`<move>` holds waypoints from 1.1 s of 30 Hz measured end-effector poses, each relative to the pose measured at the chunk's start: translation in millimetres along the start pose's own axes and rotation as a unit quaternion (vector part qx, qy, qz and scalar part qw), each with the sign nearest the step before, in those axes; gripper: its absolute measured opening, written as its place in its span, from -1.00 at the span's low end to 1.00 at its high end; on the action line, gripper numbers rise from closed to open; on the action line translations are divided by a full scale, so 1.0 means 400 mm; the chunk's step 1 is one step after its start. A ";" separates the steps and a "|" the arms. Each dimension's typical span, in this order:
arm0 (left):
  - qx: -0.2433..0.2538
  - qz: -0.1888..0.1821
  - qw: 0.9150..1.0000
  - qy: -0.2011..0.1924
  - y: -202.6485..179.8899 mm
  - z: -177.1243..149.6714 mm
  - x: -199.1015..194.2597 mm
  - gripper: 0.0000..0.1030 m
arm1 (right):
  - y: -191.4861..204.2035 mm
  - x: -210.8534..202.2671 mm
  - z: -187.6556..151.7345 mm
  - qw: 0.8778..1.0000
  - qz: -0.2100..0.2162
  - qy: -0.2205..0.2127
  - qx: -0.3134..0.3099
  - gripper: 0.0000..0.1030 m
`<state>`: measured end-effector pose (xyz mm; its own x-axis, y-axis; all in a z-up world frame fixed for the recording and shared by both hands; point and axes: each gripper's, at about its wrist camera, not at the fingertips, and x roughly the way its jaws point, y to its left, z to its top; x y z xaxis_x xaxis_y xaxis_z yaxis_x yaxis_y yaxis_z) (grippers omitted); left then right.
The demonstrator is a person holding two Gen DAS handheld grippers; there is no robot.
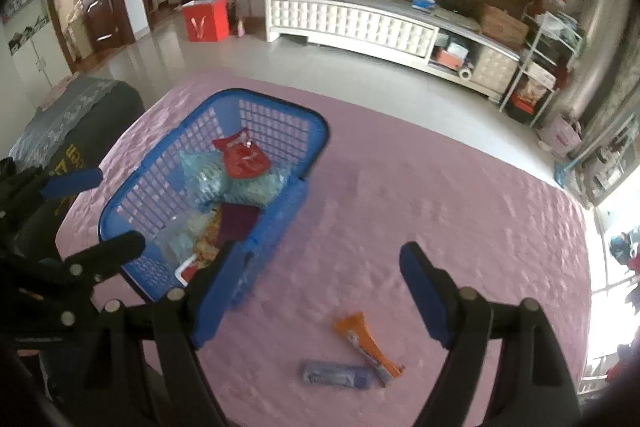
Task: Organize snacks
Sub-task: 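Move both tools back to the orange stick snack and gum pack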
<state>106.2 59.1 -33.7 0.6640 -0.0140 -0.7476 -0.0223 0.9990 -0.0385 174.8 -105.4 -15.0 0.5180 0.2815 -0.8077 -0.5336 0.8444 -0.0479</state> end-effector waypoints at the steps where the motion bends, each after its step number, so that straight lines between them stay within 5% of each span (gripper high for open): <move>1: 0.005 0.000 1.000 0.002 -0.015 -0.001 0.001 0.58 | -0.010 -0.007 -0.009 1.000 -0.002 -0.001 0.003 0.63; 20: 0.064 -0.060 0.996 0.020 -0.311 -0.103 0.038 0.58 | -0.156 -0.034 -0.240 0.999 -0.020 0.029 0.012 0.63; 33: 0.090 -0.077 0.990 0.076 -0.398 -0.195 0.146 0.58 | -0.205 0.067 -0.323 0.999 0.027 0.043 0.013 0.63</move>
<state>90.2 -104.1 -122.7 0.5292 -0.1598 -0.8333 0.2128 0.9757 -0.0520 146.0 -225.9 -108.5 0.4283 0.2873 -0.8567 -0.5414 0.8407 0.0113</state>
